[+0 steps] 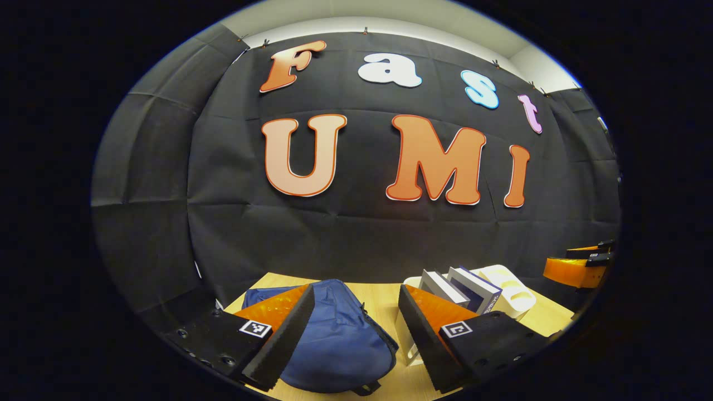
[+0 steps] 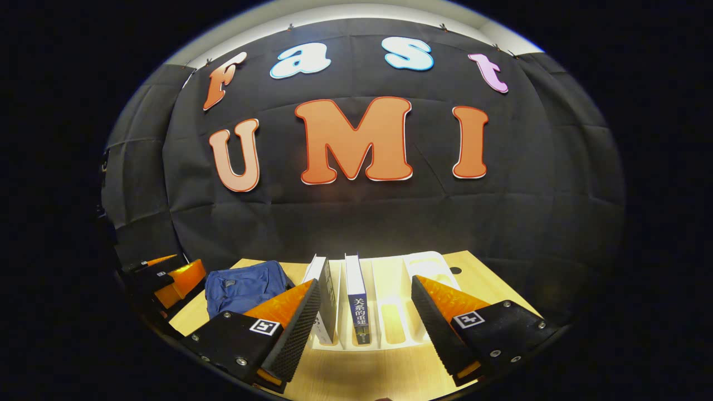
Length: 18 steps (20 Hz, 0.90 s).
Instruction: Open the schoolbag, grab two books from the bookshelf and put them into the schoolbag.
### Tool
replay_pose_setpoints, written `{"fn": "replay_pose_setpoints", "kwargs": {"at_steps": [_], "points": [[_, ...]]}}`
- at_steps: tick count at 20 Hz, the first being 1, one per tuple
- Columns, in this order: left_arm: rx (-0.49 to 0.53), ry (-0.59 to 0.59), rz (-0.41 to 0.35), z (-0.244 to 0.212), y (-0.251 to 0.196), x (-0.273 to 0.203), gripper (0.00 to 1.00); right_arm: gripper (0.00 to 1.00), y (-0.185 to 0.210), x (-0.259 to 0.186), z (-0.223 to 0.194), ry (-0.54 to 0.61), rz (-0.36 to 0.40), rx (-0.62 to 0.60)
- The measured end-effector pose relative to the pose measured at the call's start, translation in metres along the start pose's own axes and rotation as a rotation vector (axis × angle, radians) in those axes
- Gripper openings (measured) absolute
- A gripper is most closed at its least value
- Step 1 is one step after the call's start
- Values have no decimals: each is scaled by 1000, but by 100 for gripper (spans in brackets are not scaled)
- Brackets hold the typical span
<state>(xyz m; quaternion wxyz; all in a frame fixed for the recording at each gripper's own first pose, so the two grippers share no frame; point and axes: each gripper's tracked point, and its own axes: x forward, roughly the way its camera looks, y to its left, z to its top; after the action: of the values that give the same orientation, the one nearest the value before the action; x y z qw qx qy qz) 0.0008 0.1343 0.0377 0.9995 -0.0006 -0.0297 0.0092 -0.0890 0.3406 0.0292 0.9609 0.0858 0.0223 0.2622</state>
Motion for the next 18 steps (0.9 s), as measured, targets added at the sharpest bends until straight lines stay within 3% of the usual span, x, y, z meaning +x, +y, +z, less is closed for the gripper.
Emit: {"fn": "replay_pose_setpoints", "kwargs": {"at_steps": [4,10,14,18], "points": [[2,0,38,1,5,-6,94,97,-8,10,5,5,23,-43],[94,1,92,-2,-13,-19,95,97,-30,28,7,12,72,-63],[105,14,39,-13,-33,-8,94,97,-37,33,10,11,45,-39],[287,59,-34,-33,-35,14,95,97,-42,40,10,18,13,-44]]}}
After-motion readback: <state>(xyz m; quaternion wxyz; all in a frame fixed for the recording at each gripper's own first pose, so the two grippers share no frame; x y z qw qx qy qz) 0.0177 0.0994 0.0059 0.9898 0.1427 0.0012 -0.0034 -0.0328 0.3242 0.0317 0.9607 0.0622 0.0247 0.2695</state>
